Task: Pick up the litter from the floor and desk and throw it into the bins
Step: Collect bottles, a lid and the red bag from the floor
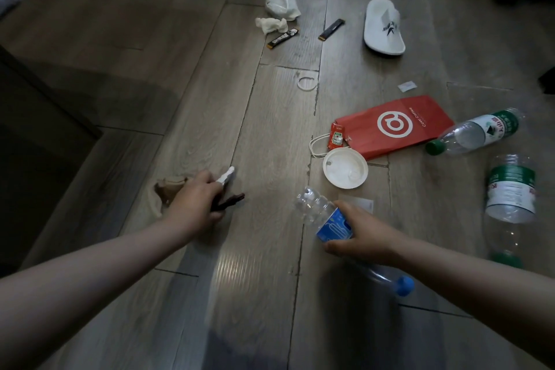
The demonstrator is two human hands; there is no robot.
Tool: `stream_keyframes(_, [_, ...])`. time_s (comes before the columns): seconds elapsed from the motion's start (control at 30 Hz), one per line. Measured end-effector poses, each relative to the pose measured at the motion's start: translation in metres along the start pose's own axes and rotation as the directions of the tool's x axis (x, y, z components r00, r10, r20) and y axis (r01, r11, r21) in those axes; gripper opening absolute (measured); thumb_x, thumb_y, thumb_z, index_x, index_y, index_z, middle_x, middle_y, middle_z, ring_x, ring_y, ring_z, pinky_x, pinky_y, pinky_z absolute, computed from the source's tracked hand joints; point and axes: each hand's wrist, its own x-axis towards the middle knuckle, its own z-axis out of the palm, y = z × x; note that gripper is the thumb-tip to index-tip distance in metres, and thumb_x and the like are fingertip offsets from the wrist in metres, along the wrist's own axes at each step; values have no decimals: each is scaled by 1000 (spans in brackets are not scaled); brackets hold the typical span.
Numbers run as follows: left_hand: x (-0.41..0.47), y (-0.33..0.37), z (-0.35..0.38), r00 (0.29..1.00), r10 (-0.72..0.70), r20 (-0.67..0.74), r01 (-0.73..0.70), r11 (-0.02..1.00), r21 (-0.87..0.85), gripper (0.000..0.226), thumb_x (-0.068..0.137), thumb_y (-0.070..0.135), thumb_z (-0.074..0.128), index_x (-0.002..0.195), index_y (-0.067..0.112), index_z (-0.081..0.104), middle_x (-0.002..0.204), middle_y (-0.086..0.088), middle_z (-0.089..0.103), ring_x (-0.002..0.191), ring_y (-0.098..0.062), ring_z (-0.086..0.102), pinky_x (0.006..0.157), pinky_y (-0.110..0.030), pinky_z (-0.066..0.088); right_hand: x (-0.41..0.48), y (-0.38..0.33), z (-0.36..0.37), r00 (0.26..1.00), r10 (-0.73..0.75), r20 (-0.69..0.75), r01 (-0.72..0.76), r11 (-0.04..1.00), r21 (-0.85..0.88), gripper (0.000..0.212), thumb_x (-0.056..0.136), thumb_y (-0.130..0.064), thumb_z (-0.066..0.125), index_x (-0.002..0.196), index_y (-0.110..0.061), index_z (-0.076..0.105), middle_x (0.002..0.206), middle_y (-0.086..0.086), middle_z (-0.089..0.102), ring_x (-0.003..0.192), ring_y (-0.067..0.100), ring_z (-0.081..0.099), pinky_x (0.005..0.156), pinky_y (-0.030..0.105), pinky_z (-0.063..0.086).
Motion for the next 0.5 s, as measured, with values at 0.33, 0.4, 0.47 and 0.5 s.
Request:
stream_keyframes(0.33, [-11, 0, -16, 984, -134, -118, 138, 990, 25, 18, 72, 27, 76, 83, 17, 64, 106, -2, 49, 100, -26, 50, 73, -29, 39, -20, 10, 2, 999, 23, 23, -22, 998, -51, 88, 76, -44, 74, 147, -28, 25, 135, -1, 49, 113, 13, 53, 97, 34, 48])
stream_keyframes(0.4, [-13, -1, -26, 980, -175, -98, 177, 984, 11, 15, 72, 24, 75, 81, 19, 63, 107, -4, 49, 103, -27, 49, 78, -32, 41, -20, 11, 1, 1000, 23, 18, -23, 999, -37, 88, 76, -43, 74, 148, -28, 25, 136, -1, 49, 113, 13, 53, 97, 34, 49])
stream_keyframes(0.47, [-16, -7, -33, 970, -207, -125, 211, 977, 22, 15, 72, 23, 75, 82, 17, 66, 108, -7, 50, 104, -30, 49, 83, -34, 42, -19, 11, 0, 1000, 22, 9, -22, 999, -32, 86, 76, -42, 74, 147, -29, 26, 134, -1, 50, 111, 13, 54, 96, 33, 49])
stream_keyframes(0.5, [-18, -11, -35, 965, -223, -141, 229, 973, 29, 15, 72, 25, 76, 82, 17, 68, 109, -9, 50, 104, -32, 49, 85, -35, 42, -18, 10, -1, 1000, 20, 3, -20, 999, -30, 85, 76, -42, 74, 146, -30, 28, 132, -1, 51, 110, 12, 55, 95, 33, 50])
